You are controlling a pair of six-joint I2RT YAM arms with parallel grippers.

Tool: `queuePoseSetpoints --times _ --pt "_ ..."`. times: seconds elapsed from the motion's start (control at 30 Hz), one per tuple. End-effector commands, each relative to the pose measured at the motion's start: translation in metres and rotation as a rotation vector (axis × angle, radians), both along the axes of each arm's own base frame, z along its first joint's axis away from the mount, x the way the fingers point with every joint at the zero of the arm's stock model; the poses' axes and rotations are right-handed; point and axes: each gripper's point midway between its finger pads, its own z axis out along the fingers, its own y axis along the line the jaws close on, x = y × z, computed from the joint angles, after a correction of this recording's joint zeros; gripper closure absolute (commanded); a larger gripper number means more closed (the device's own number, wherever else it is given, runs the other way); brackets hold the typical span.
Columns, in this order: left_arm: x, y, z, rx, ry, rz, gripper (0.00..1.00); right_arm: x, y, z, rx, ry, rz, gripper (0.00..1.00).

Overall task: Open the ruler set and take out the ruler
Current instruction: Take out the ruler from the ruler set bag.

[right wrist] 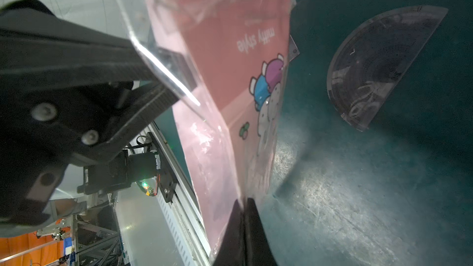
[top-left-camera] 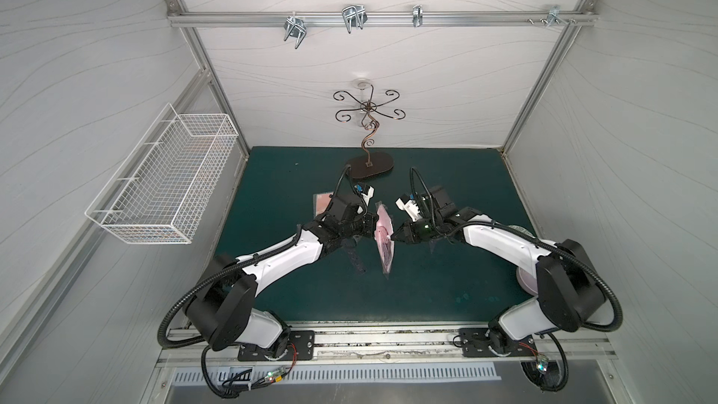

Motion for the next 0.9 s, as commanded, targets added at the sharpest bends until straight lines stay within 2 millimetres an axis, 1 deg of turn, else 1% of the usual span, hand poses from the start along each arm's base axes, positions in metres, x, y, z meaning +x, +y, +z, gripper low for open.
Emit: queuePoseSetpoints --times 0.0,0.03,0.1,0.17,0.3,0.37,0.43,0.53,0.63,0.73,0.87 --pt "0.006 -0.002 0.021 -0.035 -0.065 0.002 1.00 -0.005 0.000 0.007 0.042 -0.001 0.028 1.00" --pt "0.006 -0.002 0.021 -0.034 -0.066 0.005 1.00 -0.005 0.003 0.007 0.061 0.012 0.037 1.00" --pt "0.007 0.000 0.020 -0.031 -0.064 0.011 1.00 -0.007 0.007 0.015 0.134 0.027 0.058 1.00" --pt "0.007 0.000 0.015 -0.033 -0.049 0.012 1.00 -0.009 0.011 0.032 0.263 0.022 0.100 1.00" --pt "0.008 0.000 0.009 -0.044 -0.028 0.014 1.00 -0.011 0.010 0.055 0.431 0.035 0.175 1.00" --pt "0.009 -0.001 0.008 -0.050 -0.025 0.007 1.00 -0.014 0.011 0.064 0.492 0.025 0.223 1.00" --pt "0.009 -0.003 0.010 -0.058 -0.027 -0.001 1.00 -0.018 0.013 0.070 0.540 0.034 0.263 1.00" --pt "0.009 -0.006 0.014 -0.070 -0.033 -0.015 1.00 -0.017 0.015 0.083 0.622 0.037 0.299 1.00" --pt "0.009 -0.011 0.022 -0.095 -0.046 -0.037 1.00 -0.015 0.020 0.085 0.642 0.044 0.316 1.00" --pt "0.006 -0.016 0.026 -0.110 -0.039 -0.067 1.00 -0.014 0.019 0.090 0.674 0.015 0.329 1.00" --pt "-0.003 -0.022 0.033 -0.128 -0.036 -0.126 1.00 -0.008 0.015 0.089 0.683 -0.005 0.305 1.00"
